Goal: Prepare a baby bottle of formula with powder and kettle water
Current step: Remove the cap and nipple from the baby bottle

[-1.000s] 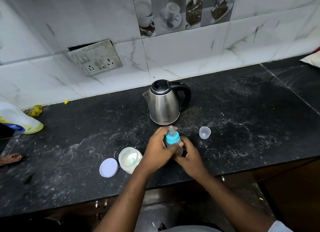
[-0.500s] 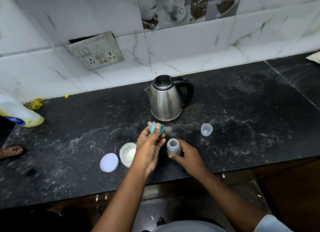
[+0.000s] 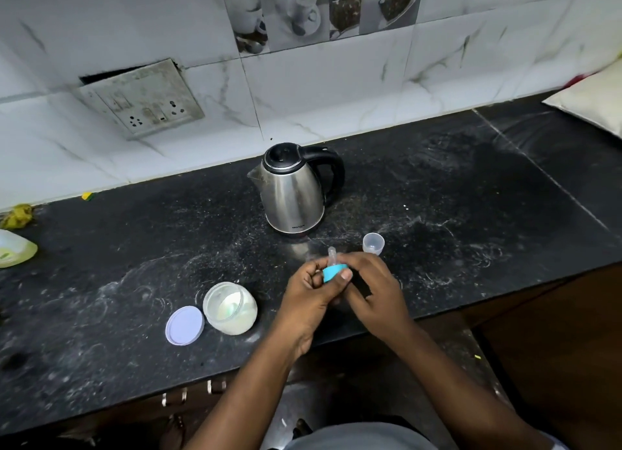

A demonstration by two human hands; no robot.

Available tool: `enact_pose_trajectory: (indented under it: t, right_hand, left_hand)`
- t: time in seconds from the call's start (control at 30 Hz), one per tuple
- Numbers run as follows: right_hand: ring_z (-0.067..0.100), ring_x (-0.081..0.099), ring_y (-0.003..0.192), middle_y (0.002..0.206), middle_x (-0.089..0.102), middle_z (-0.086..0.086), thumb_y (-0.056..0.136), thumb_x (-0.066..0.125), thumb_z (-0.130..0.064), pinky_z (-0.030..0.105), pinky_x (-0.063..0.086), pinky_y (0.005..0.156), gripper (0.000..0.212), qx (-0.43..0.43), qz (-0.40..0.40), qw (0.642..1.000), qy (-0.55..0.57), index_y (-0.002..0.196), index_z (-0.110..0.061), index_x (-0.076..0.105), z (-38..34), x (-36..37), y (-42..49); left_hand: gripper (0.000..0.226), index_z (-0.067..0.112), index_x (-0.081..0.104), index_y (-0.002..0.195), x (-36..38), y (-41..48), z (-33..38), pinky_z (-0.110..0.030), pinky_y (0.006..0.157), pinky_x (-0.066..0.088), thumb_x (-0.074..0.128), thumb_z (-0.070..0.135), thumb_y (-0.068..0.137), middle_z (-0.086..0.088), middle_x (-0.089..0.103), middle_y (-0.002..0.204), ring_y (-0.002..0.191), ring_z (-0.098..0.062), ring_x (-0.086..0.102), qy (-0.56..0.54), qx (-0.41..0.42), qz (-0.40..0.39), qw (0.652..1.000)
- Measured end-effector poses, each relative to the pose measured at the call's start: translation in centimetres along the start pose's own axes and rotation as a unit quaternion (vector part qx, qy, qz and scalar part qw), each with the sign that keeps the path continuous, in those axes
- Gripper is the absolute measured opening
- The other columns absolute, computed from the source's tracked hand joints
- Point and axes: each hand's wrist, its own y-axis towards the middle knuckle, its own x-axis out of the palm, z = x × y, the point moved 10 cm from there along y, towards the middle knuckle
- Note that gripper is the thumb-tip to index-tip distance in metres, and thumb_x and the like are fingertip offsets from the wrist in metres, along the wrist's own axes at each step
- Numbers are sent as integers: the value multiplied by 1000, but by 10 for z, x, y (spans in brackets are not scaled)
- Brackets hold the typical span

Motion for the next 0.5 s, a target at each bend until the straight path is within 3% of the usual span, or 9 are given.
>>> enact_pose_trajectory:
  t: [0.1,0.2,0.27,0.37,0.5]
  right_hand:
    - [17,65,111,116,70,2,86,64,7,30,51,99,38,4,5,999,-47,119,-9,72,10,-12,-5]
    - [10,65,107,114,70,-2,89,65,5,18,47,98,30,31,23,996,-84,116,-7,72,30,-25,-10]
    - [12,65,103,112,69,-3,92,68,1,14,45,93,25,82,32,989,-121,116,-8,72,54,-35,-12]
    - [26,66,100,113,69,9,94,69,-4,31,51,88,27,169,6,967,-192,121,-6,70,95,-40,-21]
    - [32,66,94,119,60,12,98,64,-8,41,55,83,26,248,-26,938,-241,124,-5,67,126,-41,-28]
  left_hand:
    - [41,12,76,118,9,1,-11,-27,73,52,83,25,80,-10,77,99,90,-20,66,27,-25,-25,999]
    - [45,17,69,132,16,1,-27,-27,79,52,83,24,89,-3,79,111,101,-13,67,68,-68,-61,994]
    - [39,18,65,132,9,-2,-33,-25,77,54,78,19,94,0,81,109,94,-8,71,81,-88,-38,992]
    - [22,18,71,120,-10,-13,-37,-23,71,54,72,19,98,-7,82,107,83,-9,70,114,-85,-12,990]
    - [19,13,73,118,-48,-32,-44,-22,67,52,69,14,100,-9,82,102,81,-12,68,106,-73,40,991]
